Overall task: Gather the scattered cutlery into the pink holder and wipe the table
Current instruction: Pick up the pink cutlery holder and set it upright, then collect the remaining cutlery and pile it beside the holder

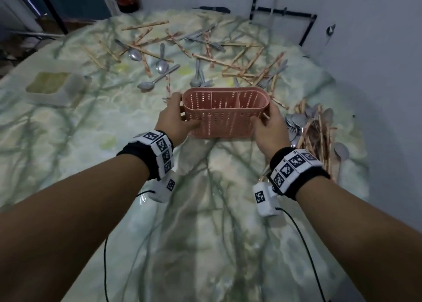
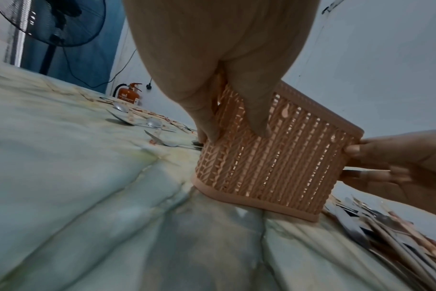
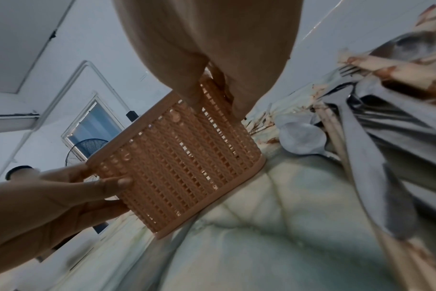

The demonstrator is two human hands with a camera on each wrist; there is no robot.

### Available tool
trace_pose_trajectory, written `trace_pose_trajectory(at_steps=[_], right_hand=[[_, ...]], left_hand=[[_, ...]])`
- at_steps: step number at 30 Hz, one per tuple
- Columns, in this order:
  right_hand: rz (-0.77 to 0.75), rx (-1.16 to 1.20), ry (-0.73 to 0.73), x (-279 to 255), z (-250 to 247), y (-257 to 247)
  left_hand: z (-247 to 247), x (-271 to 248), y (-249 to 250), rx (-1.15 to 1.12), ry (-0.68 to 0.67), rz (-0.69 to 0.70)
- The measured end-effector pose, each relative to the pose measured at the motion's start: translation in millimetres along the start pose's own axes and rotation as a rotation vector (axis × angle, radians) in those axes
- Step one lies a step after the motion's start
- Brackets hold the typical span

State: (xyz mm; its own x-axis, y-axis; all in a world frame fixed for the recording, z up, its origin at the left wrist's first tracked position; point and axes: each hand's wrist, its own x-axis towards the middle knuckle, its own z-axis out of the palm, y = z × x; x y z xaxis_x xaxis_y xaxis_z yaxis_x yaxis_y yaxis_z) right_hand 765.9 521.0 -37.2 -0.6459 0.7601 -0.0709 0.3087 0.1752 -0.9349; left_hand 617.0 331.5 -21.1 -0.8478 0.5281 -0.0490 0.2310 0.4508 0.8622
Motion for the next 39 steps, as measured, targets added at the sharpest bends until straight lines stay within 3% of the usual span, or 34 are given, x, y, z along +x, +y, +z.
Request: trace_pose_trajectory(at_steps=[6, 10, 12, 14, 18, 20, 27, 35, 39], right_hand=[[0.017, -0.011, -0.027, 0, -3, 4], [0.042, -0.06, 0.146, -22, 0, 7], [0.001, -0.062, 0.154, -43, 4, -2], [-0.039, -0.051, -0.009, -65, 13, -12], [0.0, 0.014, -0.633, -109, 56, -29], [-0.032, -0.052, -0.805, -130, 84, -35], [-0.124, -0.111, -1.046, -211, 193, -64], [-0.204, -0.095, -1.117, -347, 343, -102], [-0.224, -0.068, -1.153, -415, 412, -116]], left_hand=[[2, 3, -1, 0.021, -0.024, -0.013], [-2, -9, -1, 0.029, -0.003, -0.08], [-13, -25, 0, 0.007, 0.033, -0.069], [-31, -49, -1, 0.02, 0.04, -0.074], [-85, -107, -24, 0.032, 0.072, -0.148], [-116, -140, -42, 0.018, 0.123, -0.188], [-227, -261, -112, 0.032, 0.321, -0.301], [-357, -387, -211, -0.012, 0.47, -0.329], [-421, -456, -259, -0.039, 0.53, -0.414]])
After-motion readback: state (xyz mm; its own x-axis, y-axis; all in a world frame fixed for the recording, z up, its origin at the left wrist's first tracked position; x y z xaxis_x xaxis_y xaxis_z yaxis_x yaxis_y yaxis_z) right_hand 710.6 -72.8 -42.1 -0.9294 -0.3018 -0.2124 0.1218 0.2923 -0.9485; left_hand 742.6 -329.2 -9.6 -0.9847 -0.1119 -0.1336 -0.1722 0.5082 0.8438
